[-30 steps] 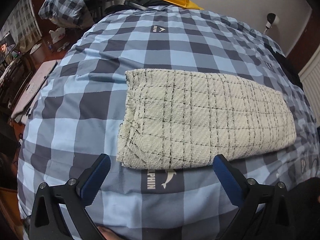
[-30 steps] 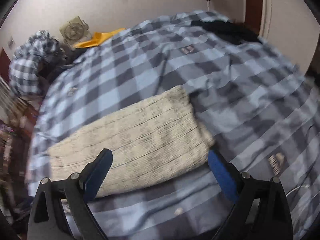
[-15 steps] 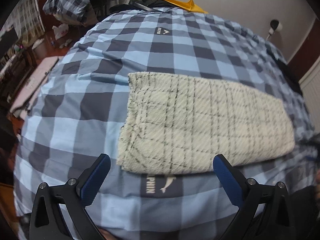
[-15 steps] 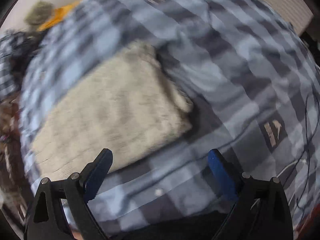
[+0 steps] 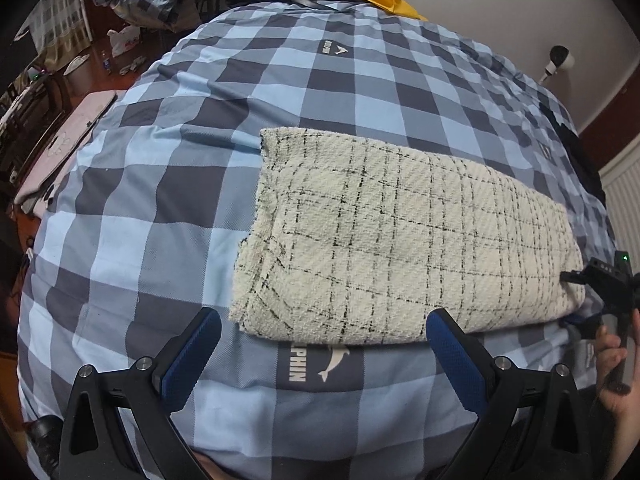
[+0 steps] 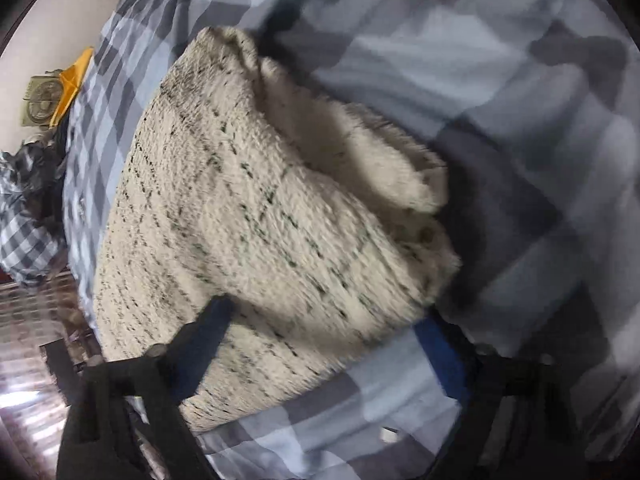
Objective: Fold small clothes
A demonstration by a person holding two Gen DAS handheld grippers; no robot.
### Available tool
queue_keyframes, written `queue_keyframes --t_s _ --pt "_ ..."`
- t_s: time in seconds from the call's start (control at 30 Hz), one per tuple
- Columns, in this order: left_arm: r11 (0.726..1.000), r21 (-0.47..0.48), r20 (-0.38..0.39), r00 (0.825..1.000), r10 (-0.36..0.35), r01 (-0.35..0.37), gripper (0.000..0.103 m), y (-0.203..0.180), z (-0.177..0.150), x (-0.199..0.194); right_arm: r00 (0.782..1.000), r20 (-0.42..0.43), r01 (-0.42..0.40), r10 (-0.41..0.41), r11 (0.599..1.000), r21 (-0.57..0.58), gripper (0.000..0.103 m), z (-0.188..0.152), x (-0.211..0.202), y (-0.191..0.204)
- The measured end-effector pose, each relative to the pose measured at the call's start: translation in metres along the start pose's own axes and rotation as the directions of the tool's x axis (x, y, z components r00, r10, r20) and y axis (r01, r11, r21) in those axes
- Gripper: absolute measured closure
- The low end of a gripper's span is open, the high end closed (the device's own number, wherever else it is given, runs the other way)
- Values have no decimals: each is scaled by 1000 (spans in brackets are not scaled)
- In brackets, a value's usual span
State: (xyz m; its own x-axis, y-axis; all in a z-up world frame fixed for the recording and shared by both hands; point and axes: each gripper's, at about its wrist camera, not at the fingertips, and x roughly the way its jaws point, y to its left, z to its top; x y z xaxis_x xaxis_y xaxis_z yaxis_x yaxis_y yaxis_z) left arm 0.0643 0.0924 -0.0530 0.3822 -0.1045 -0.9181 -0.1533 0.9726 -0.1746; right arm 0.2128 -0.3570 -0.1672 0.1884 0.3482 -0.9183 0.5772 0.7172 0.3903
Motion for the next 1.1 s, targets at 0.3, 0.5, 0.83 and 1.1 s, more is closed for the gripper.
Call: queue_keyframes --t_s 0.3,0.5,0.83,1.1 --pt "999 -24 -13 999 45 -45 0 10 0 8 998 51 -35 39 997 -64 74 2 -8 4" --pt "996 -61 -10 998 58 -58 0 20 -1 7 998 53 -41 44 997 -62 74 1 -8 4" --pt "992 -73 -9 995 103 -103 0 29 -4 9 990 122 -52 67 991 -121 84 -8 -33 18" --pt "994 -70 3 997 80 -80 0 30 -2 4 984 166 -50 69 992 -114 87 -13 -65 8"
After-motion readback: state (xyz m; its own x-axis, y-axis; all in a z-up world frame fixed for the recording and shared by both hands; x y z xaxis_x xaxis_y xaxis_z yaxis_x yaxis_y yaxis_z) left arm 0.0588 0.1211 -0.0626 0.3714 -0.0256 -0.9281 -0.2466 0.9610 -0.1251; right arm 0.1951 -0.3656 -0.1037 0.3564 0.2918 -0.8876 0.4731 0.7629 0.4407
